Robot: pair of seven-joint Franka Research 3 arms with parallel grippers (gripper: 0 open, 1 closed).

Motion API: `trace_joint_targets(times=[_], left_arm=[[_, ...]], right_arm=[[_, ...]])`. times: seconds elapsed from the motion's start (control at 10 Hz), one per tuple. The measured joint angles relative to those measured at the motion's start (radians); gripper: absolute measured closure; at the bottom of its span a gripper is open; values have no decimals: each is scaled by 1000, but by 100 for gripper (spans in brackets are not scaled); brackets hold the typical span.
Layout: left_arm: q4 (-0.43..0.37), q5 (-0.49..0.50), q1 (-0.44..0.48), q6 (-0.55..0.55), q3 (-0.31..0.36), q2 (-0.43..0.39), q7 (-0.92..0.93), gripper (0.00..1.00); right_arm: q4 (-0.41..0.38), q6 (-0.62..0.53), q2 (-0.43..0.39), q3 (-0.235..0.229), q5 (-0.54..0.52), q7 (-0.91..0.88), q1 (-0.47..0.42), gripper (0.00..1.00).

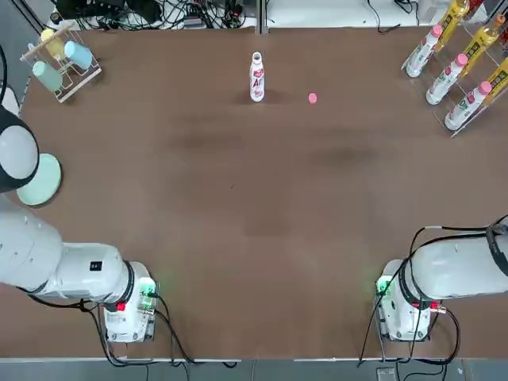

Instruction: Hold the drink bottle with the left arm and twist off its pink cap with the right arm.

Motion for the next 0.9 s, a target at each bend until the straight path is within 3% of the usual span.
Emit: trace_joint_targets(times=[0.9], left_arm=[[-4, 0, 2, 28, 0, 13, 24, 0]], right_arm=[[0, 4, 1, 1, 0, 0, 0, 0]])
